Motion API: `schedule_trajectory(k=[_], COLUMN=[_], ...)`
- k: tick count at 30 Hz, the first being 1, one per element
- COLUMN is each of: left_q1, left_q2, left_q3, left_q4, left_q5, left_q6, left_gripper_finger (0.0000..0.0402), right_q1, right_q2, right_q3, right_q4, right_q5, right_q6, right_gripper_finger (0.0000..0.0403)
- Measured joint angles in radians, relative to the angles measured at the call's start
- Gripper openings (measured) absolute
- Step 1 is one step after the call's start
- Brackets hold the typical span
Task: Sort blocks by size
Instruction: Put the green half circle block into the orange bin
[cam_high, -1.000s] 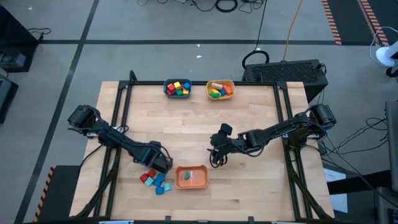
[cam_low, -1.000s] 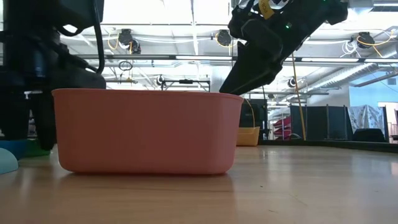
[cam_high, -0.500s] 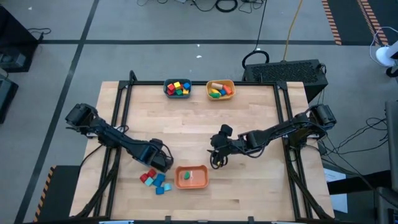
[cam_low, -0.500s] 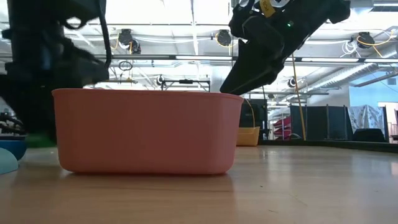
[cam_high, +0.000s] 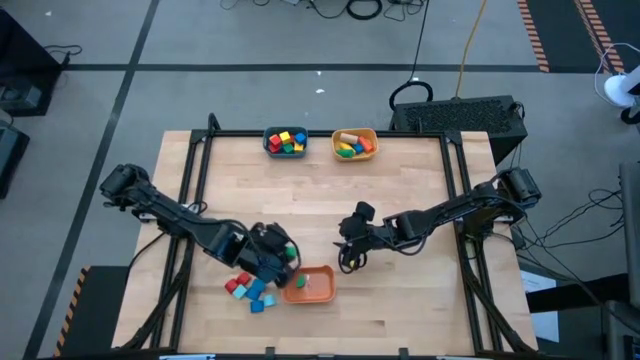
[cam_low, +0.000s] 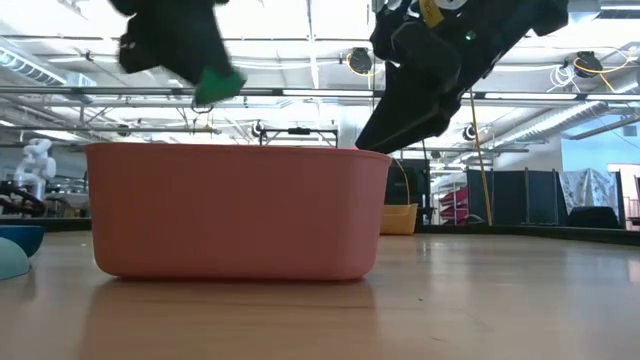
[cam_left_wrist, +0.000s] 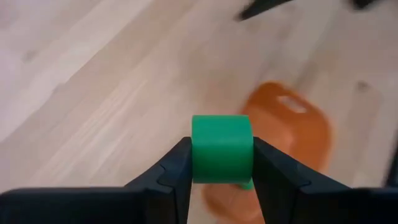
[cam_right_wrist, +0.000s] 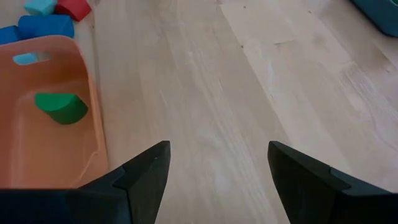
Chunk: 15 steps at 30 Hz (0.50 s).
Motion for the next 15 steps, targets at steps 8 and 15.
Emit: schedule_trajectory(k=[8, 15], left_q1=[-0.03, -0.033], left_q2=[0.044, 0.146], left_q3=[0.001, 0.0], left_q4=[0.212, 0.255], left_q5=[0.002, 0.062], left_q6=[0.276, 0.364], left_gripper_finger=[0.0134, 0.0134], right_q1=[0.029, 0.075], right_q2=[0.0, 0.0], right_q3=[0.0, 0.0], right_q4=[0.001, 0.033], right_q5=[0.002, 0.002], right_q6=[0.005, 0.01], right_gripper_finger=[0.0256, 0.0256])
